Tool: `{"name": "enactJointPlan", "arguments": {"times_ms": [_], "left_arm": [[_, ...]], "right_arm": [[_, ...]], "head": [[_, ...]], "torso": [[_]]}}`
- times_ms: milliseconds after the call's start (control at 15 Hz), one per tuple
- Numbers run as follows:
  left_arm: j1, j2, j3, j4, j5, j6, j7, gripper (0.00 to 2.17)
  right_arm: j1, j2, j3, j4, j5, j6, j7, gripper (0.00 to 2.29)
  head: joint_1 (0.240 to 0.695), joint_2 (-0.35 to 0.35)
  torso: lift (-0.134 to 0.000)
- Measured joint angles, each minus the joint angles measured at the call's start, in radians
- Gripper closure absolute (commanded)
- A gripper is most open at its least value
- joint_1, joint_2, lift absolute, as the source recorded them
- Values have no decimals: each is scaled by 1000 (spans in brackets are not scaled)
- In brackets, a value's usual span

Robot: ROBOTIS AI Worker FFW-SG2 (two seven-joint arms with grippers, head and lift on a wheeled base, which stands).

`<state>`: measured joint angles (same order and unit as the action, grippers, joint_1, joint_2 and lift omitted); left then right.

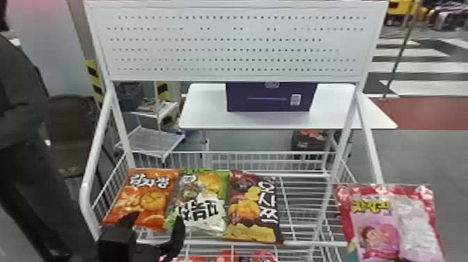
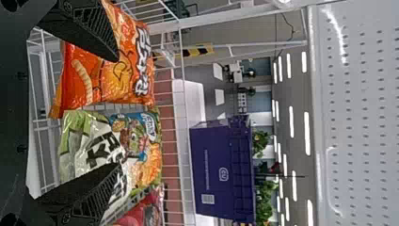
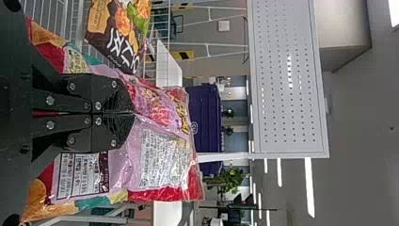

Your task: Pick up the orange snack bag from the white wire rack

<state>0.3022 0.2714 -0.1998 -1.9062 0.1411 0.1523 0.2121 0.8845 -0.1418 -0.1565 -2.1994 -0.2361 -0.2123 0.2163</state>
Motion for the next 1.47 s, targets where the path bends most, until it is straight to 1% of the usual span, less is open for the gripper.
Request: {"name": "enactJointPlan", "arguments": {"times_ms": [200, 600, 667, 733, 800, 867, 933, 1133, 1333, 1467], "left_arm": [[-129, -4, -14, 136, -2, 39, -1, 110], [-262, -2, -1, 335, 4, 43, -2, 171], [-270, -2, 1, 352, 9, 43, -3, 272], [-277, -2, 5, 363, 12, 43, -4, 427], [-282, -2, 11, 369, 14, 43, -9, 923], [-286, -3, 17, 371, 16, 46, -20, 1582], [-287, -3, 23, 372, 19, 52, -25, 1912], [-267, -3, 36, 352, 32, 43, -16, 1919], [-227, -3, 44, 287, 34, 27, -8, 1919], [-187, -5, 47, 230, 34, 5, 16, 1919]], "right_arm": [[3, -5, -4, 3, 0, 0, 0, 2250], [5, -7, -5, 13, 2, 0, 4, 2250], [4, -7, -5, 15, 2, 0, 5, 2250], [3, -7, -5, 16, 2, 0, 5, 2250], [2, -7, -5, 17, 2, 0, 6, 2250], [1, -6, -5, 18, 3, 0, 7, 2250], [0, -5, -5, 18, 3, 0, 8, 2250], [-3, -3, -5, 22, 3, 0, 9, 2250], [-8, -2, -5, 29, 3, 0, 9, 2250], [-12, -2, -5, 33, 3, 0, 9, 2250]], "head": [[499, 0], [499, 0], [499, 0], [499, 0], [499, 0], [499, 0], [499, 0], [499, 0], [499, 0], [499, 0]], "torso": [[0], [0], [0], [0], [0], [0], [0], [0], [0], [0]]}}
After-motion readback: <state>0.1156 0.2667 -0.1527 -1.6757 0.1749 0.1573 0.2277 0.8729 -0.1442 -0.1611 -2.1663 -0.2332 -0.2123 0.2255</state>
